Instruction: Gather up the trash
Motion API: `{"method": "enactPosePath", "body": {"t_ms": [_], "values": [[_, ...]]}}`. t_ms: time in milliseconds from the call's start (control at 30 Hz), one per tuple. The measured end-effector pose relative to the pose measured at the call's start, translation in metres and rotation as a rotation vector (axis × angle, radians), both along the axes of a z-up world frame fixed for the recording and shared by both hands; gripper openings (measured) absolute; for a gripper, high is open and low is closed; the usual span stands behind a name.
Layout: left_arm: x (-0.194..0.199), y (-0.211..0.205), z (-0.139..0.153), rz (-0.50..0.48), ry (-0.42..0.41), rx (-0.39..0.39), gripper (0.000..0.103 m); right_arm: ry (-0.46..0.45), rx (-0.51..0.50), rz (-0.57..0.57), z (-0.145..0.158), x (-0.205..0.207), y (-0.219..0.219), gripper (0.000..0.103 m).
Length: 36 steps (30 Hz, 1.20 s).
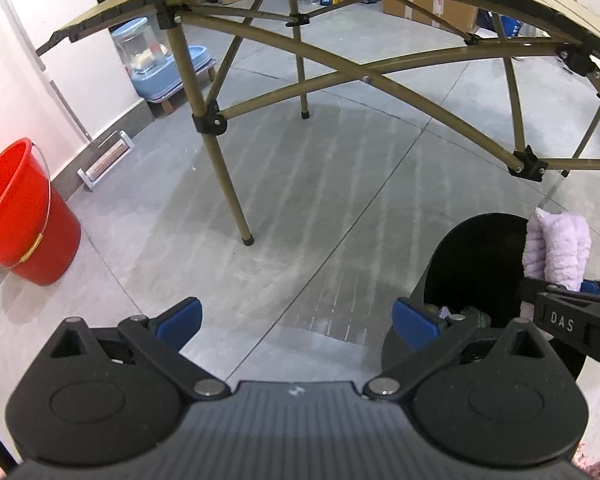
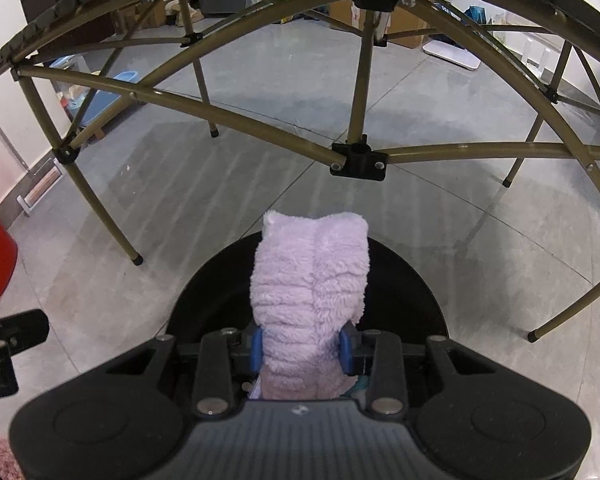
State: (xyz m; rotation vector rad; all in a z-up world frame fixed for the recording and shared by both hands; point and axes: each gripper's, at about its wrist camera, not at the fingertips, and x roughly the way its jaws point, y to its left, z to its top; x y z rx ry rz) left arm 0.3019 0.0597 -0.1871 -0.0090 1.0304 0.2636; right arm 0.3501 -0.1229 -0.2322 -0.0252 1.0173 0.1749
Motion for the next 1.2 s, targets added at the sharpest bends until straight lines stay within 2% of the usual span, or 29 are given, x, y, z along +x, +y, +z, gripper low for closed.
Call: {"method": "enactPosePath", "body": {"t_ms": [67,167,233,267,300,333,433,1200], "values": [[0.0,0.0,0.001,0.0,-0.003,-0.002,0.103,0.002,0.003,0.005,0.0,0.0,0.0,0.035],[0.0,-0.001,0.002,-0.002,-0.005,-0.004,0.103,0.006,0.003,0.007,-0.001,0.0,0.001,0.045],[0.0,0.0,0.001,0.0,-0.003,-0.004,0.103,0.01,0.005,0.002,-0.001,0.0,0.0,0.068],[0.0,0.0,0.001,0.001,-0.003,-0.004,0.103,0.007,0.0,0.0,-0.001,0.0,-0.001,0.076],[0.0,-0.001,0.001,0.001,-0.002,-0.004,0.103,0.006,-0.005,-0.001,-0.001,0.0,-0.001,0.09],[0.0,-0.001,0.001,0.0,-0.002,-0.004,0.103,0.003,-0.008,-0.001,-0.001,0.0,-0.001,0.095],[0.001,-0.001,0.001,-0.003,-0.002,-0.005,0.103,-0.001,-0.018,-0.008,-0.001,0.0,-0.003,0.103],[0.0,-0.011,0.003,-0.027,-0.015,-0.012,0.103,0.007,-0.013,-0.01,-0.002,-0.003,-0.01,0.103]]}}
